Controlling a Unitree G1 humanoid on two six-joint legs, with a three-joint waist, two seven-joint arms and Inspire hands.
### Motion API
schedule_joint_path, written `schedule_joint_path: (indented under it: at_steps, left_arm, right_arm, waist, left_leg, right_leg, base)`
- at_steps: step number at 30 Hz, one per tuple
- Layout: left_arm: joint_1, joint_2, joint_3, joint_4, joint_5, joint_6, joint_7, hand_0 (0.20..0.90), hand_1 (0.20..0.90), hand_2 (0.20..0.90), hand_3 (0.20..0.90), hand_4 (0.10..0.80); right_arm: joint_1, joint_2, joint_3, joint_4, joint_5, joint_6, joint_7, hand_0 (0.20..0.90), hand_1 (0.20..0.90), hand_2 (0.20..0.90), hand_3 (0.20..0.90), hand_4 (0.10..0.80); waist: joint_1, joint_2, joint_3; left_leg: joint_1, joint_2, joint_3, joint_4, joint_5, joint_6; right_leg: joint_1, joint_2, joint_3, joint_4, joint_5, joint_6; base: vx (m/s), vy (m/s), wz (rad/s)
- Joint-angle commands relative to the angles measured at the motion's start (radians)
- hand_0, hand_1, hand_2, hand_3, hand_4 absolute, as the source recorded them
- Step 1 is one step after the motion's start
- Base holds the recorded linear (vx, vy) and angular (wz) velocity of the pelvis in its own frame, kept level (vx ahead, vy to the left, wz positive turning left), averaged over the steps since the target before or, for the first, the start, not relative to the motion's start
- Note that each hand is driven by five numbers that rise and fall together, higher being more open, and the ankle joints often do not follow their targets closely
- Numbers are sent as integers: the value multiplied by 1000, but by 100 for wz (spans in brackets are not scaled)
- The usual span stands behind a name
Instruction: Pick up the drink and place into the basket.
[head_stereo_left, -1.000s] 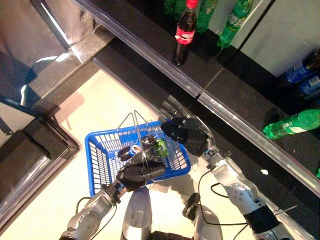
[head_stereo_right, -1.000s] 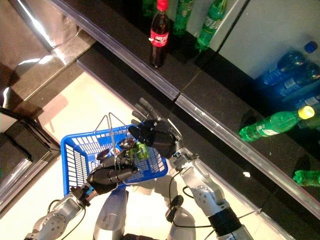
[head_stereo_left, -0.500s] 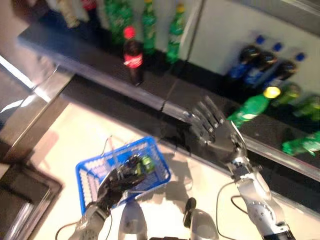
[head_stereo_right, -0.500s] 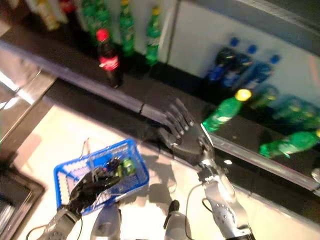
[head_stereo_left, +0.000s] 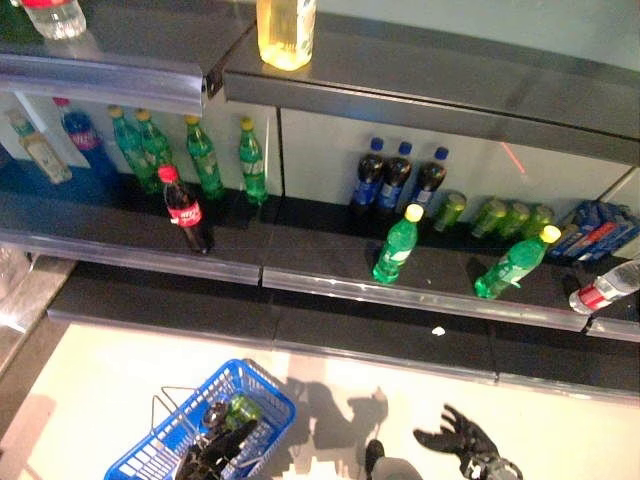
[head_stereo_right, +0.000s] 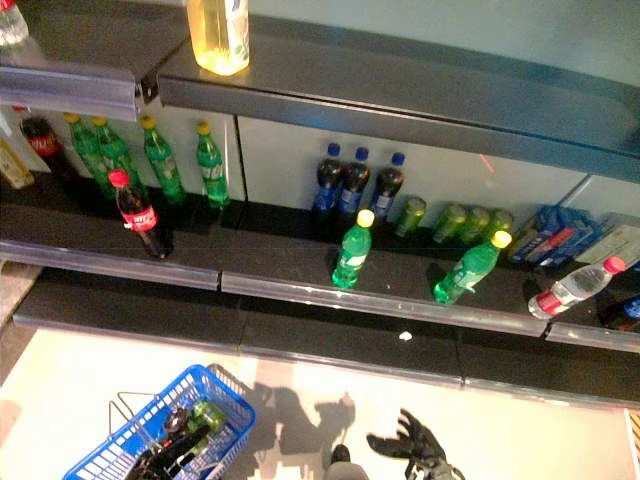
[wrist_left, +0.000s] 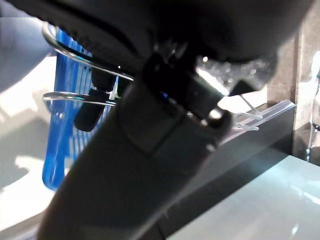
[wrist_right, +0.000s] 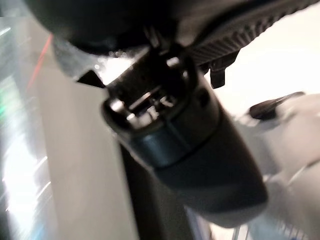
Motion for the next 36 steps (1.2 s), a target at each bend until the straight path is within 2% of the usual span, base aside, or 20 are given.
schedule_joint_path:
  at_steps: [1, 6, 10, 11, 12, 13, 14, 16, 18, 20, 23, 25, 26, 27, 29, 30, 31, 32, 33, 36]
  left_arm:
    - [-59, 48, 90, -48, -25, -168, -34, 300, 300, 300, 200, 100]
    - [-74, 38, 113, 61, 10, -191, -9, 300, 300, 300, 200, 100]
    - [-57, 38, 94, 129, 43, -199, 1, 300, 300, 300, 200, 100]
    - [-35, 38, 110, 152, 52, -206, 9, 300, 300, 300, 200, 100]
    - [-28, 38, 115, 158, 58, -208, 7, 300, 300, 300, 200, 100]
    - [-12, 43, 122, 150, 49, -210, 22, 300, 300, 300, 200, 100]
    - [-7, 44, 126, 146, 44, -214, 26, 300, 300, 300, 200, 100]
    - [-5, 47, 130, 142, 20, -227, 31, 300, 300, 300, 200, 100]
    - [-11, 48, 107, 153, -2, -246, 38, 300, 300, 300, 200, 100]
    - [-18, 40, 103, 163, 15, -249, 54, 300, 300, 300, 200, 100]
    - [-31, 29, 114, 177, 52, -239, 83, 300, 300, 300, 200, 100]
    - [-34, 24, 116, 175, 45, -223, 88, 300, 300, 300, 200, 100]
    - [-31, 17, 108, 171, 20, -222, 83, 300, 300, 300, 200, 100]
    - [-24, 5, 99, 165, -17, -228, 79, 300, 300, 300, 200, 100]
    - [-11, -13, 93, 157, -89, -238, 90, 300, 300, 300, 200, 100]
    - [-5, -17, 95, 163, -115, -240, 102, 300, 300, 300, 200, 100]
    - [-6, -16, 94, 166, -117, -240, 103, 300, 300, 300, 200, 100]
    - [-12, -15, 90, 182, -132, -243, 117, 300, 300, 300, 200, 100]
    - [-12, -15, 88, 185, -135, -245, 119, 300, 300, 300, 200, 100]
    - [-16, -19, 90, 204, -166, -265, 113, 300, 300, 300, 200, 100]
  right_arm:
    - [-43, 5, -70, 72, 14, -76, -24, 900, 900, 900, 900, 800]
    - [-51, 47, -123, 261, 59, -88, 1, 900, 900, 900, 900, 800]
    - [-51, 59, -167, 325, 109, -102, 51, 900, 900, 900, 900, 800]
    - [-52, 64, -176, 340, 89, -109, 58, 900, 900, 900, 900, 800]
    - [-53, 66, -176, 343, 78, -111, 56, 900, 900, 900, 900, 800]
    - [-65, 72, -155, 334, 45, -112, 49, 900, 900, 900, 900, 800]
    - [-70, 71, -146, 333, 32, -110, 45, 900, 900, 900, 900, 800]
    - [-92, 62, -117, 337, 27, -105, 38, 900, 900, 900, 900, 800]
    - [-100, 61, -104, 355, 71, -95, 35, 900, 900, 900, 900, 800]
    - [-107, 62, -91, 364, 98, -81, 42, 900, 900, 900, 900, 800]
    - [-113, 58, -60, 369, 32, -87, 14, 900, 900, 900, 900, 800]
    - [-117, 53, -52, 367, 88, -52, 43, 900, 900, 900, 900, 800]
    - [-123, 48, -47, 364, 64, -38, 61, 900, 900, 900, 900, 800]
    - [-133, 42, -29, 362, 4, -40, 71, 900, 900, 900, 900, 800]
    - [-157, 30, 14, 347, -40, -38, 86, 900, 900, 900, 900, 800]
    - [-178, 24, 36, 336, -33, -15, 107, 900, 900, 900, 900, 800]
    - [-181, 23, 38, 336, -32, -13, 109, 900, 900, 900, 900, 800]
    - [-198, 26, 60, 340, -26, -8, 109, 900, 900, 900, 900, 800]
    - [-201, 27, 64, 342, -22, -5, 109, 900, 900, 900, 900, 800]
    - [-228, 45, 99, 348, -4, -1, 103, 900, 900, 900, 900, 800]
  waist:
    - [-15, 5, 11]
    - [-38, 7, 10]
    - [-55, 8, 26]
    - [-56, 11, 37]
    - [-54, 11, 38]
    - [-42, 10, 41]
    - [-32, 18, 40]
    - [-20, 22, 39]
    - [-21, 28, 37]
    - [-21, 29, 31]
    - [-15, 30, 24]
    - [2, 29, 26]
    - [19, 23, 35]
    - [43, 10, 44]
    - [96, -10, 55]
    - [118, -13, 59]
    - [120, -15, 57]
    - [134, -13, 54]
    - [138, -10, 57]
    - [182, 14, 66]
  left_leg:
    - [-36, -17, -30, 100, -51, 61]
    - [-18, -31, -1, 106, -78, 63]
    - [0, -21, 65, 81, -79, 54]
    - [23, -13, 117, 68, -81, 54]
    - [29, -12, 132, 64, -80, 55]
    - [42, -4, 188, 59, -79, 60]
    - [59, -1, 193, 54, -99, 58]
    - [48, 13, 222, 71, -92, 63]
    - [23, 34, 176, 82, -69, 53]
    - [14, 58, 156, 72, -23, 46]
    - [15, 90, 120, 81, 9, 16]
    - [-19, 104, 33, 162, 52, 1]
    - [-54, 83, -52, 230, 57, 9]
    - [-98, 27, -142, 303, 33, 36]
    - [-171, -138, -284, 377, -37, 104]
    - [-187, -202, -317, 404, -70, 135]
    - [-191, -210, -320, 402, -67, 138]
    - [-196, -254, -384, 363, -75, 156]
    - [-194, -259, -392, 357, -76, 158]
    - [-250, -299, -472, 248, -13, 142]
  right_leg:
    - [21, -42, 7, 19, 33, 6]
    - [7, -77, 41, -46, 102, 48]
    - [-60, -112, -12, -72, 176, 85]
    - [-91, -114, -82, -36, 181, 90]
    - [-104, -115, -97, -21, 180, 90]
    - [-132, -111, -191, 43, 158, 82]
    - [-130, -103, -226, 77, 127, 86]
    - [-122, -84, -267, 104, 85, 52]
    - [-116, -29, -216, 105, 54, 11]
    - [-113, 26, -213, 111, 35, -45]
    - [-90, 73, -219, 105, 10, -77]
    - [-57, 107, -208, 86, -2, -98]
    - [-37, 121, -188, 70, -3, -108]
    - [-17, 126, -154, 47, 3, -115]
    - [4, 130, -98, 9, 17, -119]
    - [20, 149, -54, 1, 11, -125]
    - [19, 150, -49, 1, 11, -126]
    - [23, 177, 1, 11, 3, -131]
    - [27, 184, 12, 13, 0, -132]
    - [60, 248, 86, 26, -31, -138]
  base:
    - [36, 34, -41]
    - [31, 21, -42]
    - [-51, -27, -60]
    - [-133, -91, -87]
    - [-241, -141, -103]
    - [-145, -75, -115]
    - [-212, -144, -138]
    - [-114, -187, -106]
    - [-24, -299, -41]
    - [-91, -392, -5]
    - [-32, -369, -13]
    - [59, -276, -43]
    - [120, -280, -72]
    - [146, -283, -121]
    - [192, -285, -207]
    - [192, -248, -223]
    - [310, -289, -255]
    - [222, -177, -180]
    - [304, -215, -190]
    - [270, -161, -50]
